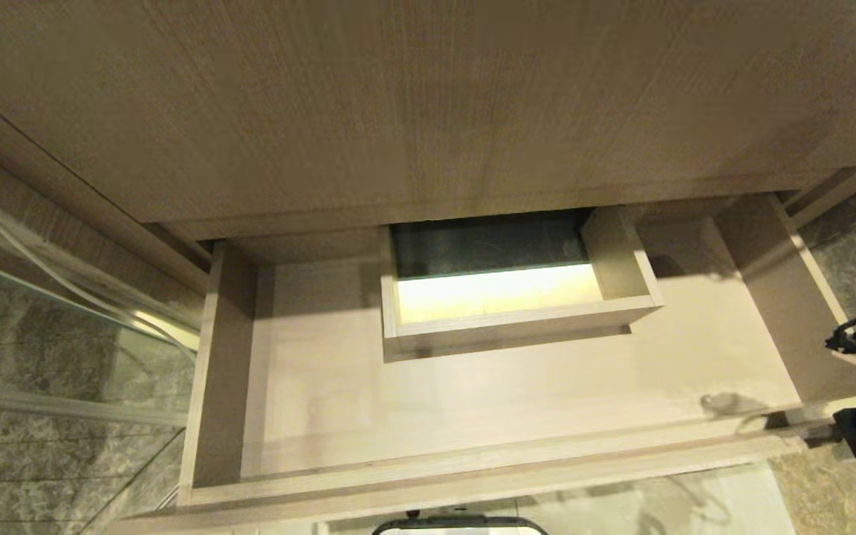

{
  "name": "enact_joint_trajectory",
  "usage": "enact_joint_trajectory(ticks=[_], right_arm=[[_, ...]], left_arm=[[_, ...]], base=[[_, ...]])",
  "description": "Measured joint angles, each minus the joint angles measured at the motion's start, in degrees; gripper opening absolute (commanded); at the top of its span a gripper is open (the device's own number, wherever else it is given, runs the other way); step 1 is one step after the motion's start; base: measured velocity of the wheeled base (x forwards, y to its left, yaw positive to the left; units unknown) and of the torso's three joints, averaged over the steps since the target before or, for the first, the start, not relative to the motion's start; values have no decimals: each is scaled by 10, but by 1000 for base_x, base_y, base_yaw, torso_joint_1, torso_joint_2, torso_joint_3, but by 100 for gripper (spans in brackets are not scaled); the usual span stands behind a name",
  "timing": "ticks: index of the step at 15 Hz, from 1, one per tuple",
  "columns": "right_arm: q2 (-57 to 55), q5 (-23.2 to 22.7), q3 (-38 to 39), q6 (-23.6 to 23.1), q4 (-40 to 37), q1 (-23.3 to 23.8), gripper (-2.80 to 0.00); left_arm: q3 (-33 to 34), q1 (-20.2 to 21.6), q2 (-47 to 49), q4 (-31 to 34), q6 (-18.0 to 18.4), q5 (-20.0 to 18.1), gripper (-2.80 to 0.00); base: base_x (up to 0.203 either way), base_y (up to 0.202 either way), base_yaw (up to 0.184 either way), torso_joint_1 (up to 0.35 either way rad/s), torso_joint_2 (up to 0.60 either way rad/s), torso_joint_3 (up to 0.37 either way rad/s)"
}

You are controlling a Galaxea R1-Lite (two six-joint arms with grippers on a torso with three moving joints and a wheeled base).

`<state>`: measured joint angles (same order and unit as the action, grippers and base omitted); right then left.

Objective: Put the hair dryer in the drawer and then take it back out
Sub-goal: Close the drawer

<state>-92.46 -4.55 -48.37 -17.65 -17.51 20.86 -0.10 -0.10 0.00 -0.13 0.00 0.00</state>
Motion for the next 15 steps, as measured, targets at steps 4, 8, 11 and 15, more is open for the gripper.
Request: enact_joint_trajectory(ticks=[4, 8, 11, 15], right_arm=[[20, -27, -18, 1, 160, -2, -280], [28, -61, -25, -1, 274, -4, -280], [36, -62, -20, -1, 278, -4, -280], [60, -89, -9, -8, 272, -3, -280]], left_arm=[[0, 0, 0, 0, 0, 0, -280], [0, 0, 0, 0, 0, 0, -280], [0, 0, 0, 0, 0, 0, -280], [0, 0, 0, 0, 0, 0, -280]], base=[[0, 0, 0, 0, 0, 0], [0, 0, 0, 0, 0, 0], [0, 0, 0, 0, 0, 0], [0, 0, 0, 0, 0, 0]])
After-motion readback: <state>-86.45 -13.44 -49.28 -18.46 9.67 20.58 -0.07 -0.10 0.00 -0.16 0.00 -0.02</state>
